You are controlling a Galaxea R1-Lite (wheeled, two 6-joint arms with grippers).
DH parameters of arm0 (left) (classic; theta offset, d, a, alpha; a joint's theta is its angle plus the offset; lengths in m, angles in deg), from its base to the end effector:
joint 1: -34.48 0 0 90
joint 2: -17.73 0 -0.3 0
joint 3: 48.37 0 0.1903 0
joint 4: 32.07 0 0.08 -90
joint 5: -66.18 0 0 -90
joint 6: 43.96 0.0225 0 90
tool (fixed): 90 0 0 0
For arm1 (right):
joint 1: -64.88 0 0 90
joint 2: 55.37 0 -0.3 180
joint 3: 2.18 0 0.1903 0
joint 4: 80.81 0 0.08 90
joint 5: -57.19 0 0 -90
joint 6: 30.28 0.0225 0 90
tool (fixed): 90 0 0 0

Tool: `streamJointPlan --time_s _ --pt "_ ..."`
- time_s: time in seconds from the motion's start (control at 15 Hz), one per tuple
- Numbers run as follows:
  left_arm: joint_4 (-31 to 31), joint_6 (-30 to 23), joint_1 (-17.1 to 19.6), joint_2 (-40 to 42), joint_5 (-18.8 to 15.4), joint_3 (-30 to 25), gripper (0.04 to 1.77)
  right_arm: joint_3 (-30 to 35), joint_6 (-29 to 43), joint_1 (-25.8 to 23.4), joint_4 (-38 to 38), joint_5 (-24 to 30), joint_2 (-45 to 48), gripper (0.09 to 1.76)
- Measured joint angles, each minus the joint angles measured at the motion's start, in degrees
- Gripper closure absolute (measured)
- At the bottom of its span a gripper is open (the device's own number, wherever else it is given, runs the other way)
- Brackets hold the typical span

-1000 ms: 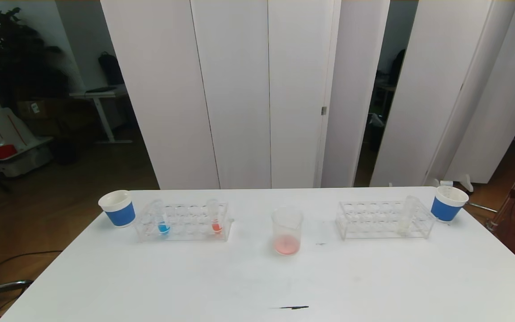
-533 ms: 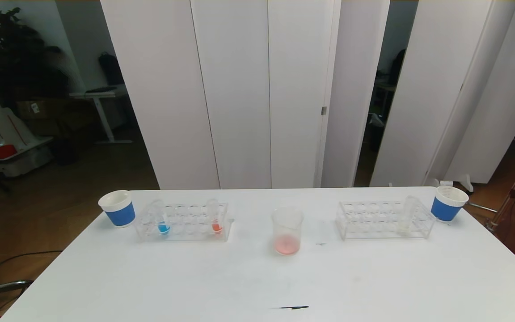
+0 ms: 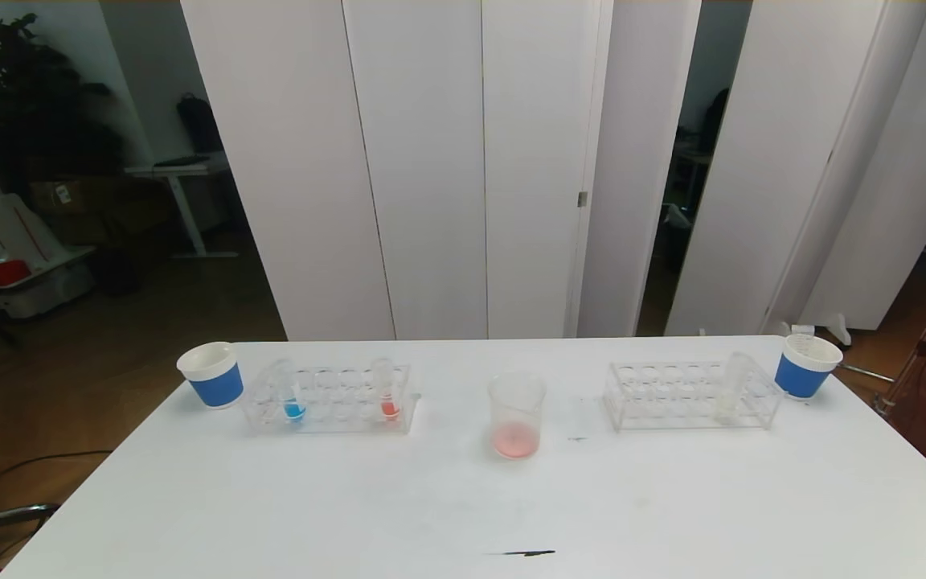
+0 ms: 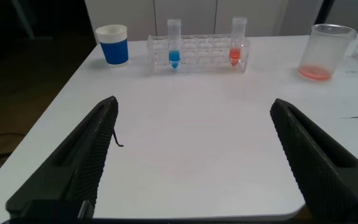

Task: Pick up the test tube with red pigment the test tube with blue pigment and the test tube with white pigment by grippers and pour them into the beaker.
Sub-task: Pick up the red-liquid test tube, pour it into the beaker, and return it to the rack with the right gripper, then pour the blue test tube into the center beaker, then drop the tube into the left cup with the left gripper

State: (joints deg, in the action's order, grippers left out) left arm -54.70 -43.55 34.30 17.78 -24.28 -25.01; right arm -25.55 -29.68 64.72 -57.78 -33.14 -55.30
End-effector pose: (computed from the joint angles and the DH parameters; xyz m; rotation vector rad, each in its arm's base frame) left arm -0.0229 -0.0001 0.0767 0.0072 -0.0137 -0.0111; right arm -0.0229 -0.0001 0.0761 0.0105 -0.0072 -0.0085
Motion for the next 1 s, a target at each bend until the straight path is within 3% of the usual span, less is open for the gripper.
streamJointPlan --time_s 0.6,0.8,1.0 --pt "-0.45 0.99 0.00 -0.05 -0.39 2.08 0.06 0.00 0.00 0.02 0.02 0.00 0.00 0.10" --pt "-2.95 0.52 -0.04 -3.35 -0.61 9.23 0.06 0.00 0.02 -0.02 0.02 -0.02 0.00 0.10" --pt "-2.32 -0.28 -1.27 -11.68 -0.35 17.93 0.06 0.00 0.02 0.05 0.00 -0.02 0.00 0.10"
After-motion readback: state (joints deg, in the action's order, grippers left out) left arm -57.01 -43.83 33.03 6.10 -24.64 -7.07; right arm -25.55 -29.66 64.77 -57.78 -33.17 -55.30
